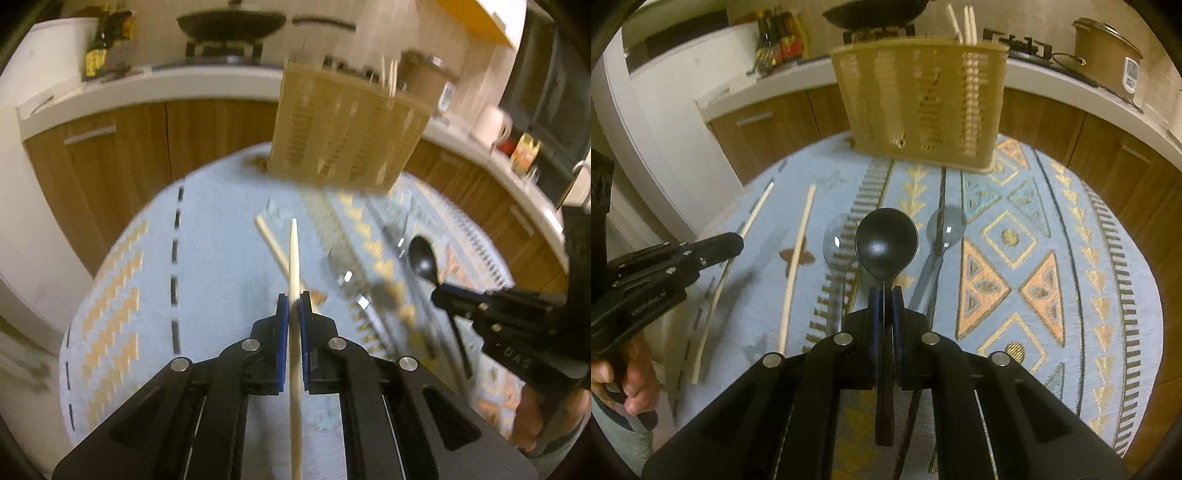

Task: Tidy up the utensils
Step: 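Lift the black spoon with right while left lifts the chopstick over the caddy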

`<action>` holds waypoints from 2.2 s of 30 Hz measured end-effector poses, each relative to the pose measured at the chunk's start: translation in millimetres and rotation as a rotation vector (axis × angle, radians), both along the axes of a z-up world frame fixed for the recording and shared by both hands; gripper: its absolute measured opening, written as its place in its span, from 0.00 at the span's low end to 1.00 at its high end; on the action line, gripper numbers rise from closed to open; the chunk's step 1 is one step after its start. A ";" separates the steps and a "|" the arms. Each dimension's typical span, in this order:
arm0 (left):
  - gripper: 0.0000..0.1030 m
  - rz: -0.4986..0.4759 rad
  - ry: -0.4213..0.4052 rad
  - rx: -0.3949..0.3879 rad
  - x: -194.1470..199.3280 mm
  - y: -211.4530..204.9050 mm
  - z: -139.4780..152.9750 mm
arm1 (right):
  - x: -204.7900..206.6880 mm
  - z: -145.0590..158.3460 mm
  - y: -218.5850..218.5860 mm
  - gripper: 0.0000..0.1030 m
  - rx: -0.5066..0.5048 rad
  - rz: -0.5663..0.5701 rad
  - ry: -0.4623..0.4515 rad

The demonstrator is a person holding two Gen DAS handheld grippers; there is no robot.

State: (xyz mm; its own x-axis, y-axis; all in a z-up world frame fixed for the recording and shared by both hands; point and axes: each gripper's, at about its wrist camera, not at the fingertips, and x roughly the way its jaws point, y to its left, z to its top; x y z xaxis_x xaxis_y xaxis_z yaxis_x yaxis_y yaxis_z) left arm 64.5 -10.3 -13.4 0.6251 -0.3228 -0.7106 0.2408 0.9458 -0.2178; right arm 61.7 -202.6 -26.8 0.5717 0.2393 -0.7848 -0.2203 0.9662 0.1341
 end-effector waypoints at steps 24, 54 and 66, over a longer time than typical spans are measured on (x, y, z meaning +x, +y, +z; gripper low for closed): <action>0.04 -0.003 -0.475 -0.225 4.9 -15.7 123.6 | 6.6 103.1 -32.0 0.05 0.127 -0.038 -0.364; 0.04 0.053 -0.590 -0.372 182.0 -62.6 155.6 | 170.8 128.1 -82.4 0.05 0.273 -0.126 -0.581; 0.04 0.084 -0.611 -0.304 195.0 -79.9 136.4 | 182.7 110.3 -73.1 0.05 0.240 -0.130 -0.604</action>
